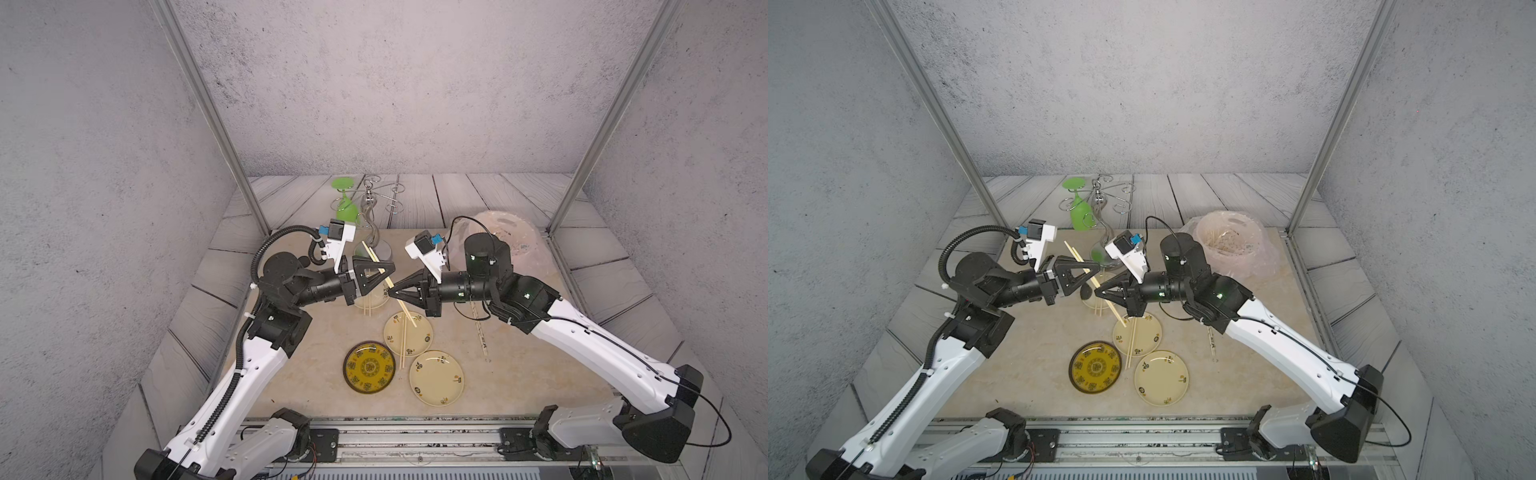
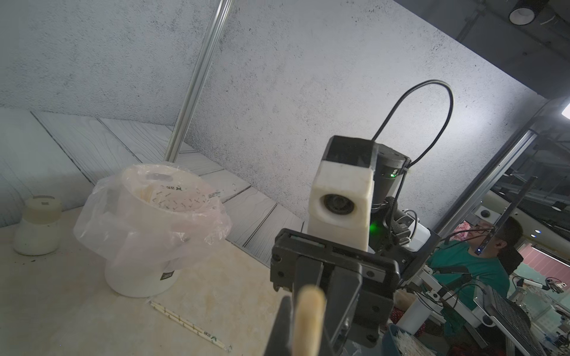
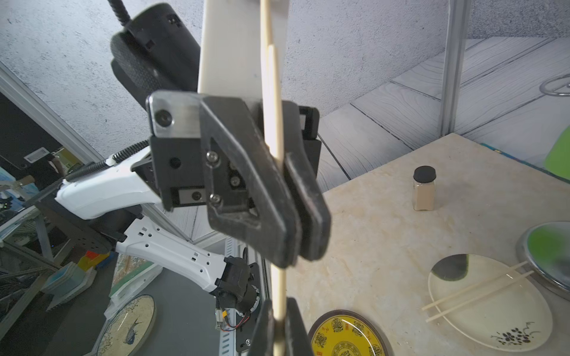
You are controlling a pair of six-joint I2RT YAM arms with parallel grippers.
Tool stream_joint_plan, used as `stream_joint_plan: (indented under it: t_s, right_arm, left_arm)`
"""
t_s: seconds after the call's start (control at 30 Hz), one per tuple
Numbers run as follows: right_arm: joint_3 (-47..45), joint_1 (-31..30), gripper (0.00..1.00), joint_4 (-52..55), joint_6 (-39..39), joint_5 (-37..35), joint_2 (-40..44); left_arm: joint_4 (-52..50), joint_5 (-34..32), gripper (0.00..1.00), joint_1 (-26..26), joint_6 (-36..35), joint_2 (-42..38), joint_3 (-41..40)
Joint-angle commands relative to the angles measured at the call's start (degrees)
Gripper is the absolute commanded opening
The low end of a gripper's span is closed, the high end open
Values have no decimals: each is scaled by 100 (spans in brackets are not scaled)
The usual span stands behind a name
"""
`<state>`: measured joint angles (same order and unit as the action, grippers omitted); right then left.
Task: Remove the packaging of disposable chopsticks
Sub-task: Place the disposable chopsticks on the plate.
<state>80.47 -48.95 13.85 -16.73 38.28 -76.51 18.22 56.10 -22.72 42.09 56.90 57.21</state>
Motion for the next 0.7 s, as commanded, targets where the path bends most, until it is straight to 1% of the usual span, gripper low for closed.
stream_joint_plan:
  t_s: [0.0, 0.03, 0.1, 0.23, 0.33, 0.37, 0.4, 0.47, 0.5, 0.53, 0.6, 0.67]
  right_arm:
    - [-346, -47, 0, -418, -738, 325, 50]
    - [-441, -50, 0, -589, -920, 412, 36]
    - [-655, -51, 0, -845, -1239, 459, 31]
    - [-1105, -50, 0, -1332, -1697, 500, 97]
    - [-1351, -45, 0, -1364, -1940, 456, 132]
    - [-1454, -49, 0, -1315, -2001, 388, 141]
    - [-1585, -54, 0, -1276, -2077, 312, 145]
    - [-1865, -61, 0, -1249, -2254, 222, 107]
    - [-1989, -103, 0, -1152, -2308, 111, 50]
    - [-2070, -165, 0, -996, -2314, -9, -40]
    - [-2128, -337, 0, -750, -2310, -228, -311]
    - [-2073, -526, 0, -596, -2310, -389, -656]
  left_arm:
    - [224, -629, 28, 61, -254, -213, -66]
    - [232, -713, 39, 110, -232, -243, -78]
    - [229, -846, 50, 237, -170, -275, -97]
    - [427, -986, 65, 577, 107, -359, -214]
    - [112, -1256, 67, 892, -21, -520, -200]
    - [-170, -1438, 67, 985, -192, -604, -155]
    - [-671, -1700, 67, 1067, -541, -693, -26]
    - [-1947, -2478, 67, 1125, -1447, -824, 365]
    - [-2511, -3026, 67, 1129, -1927, -884, 508]
    - [-2873, -3546, 67, 1129, -2243, -957, 570]
    - [-3221, -4300, 67, 1138, -2700, -1106, 544]
    - [-3307, -4802, 66, 1152, -2914, -1272, 410]
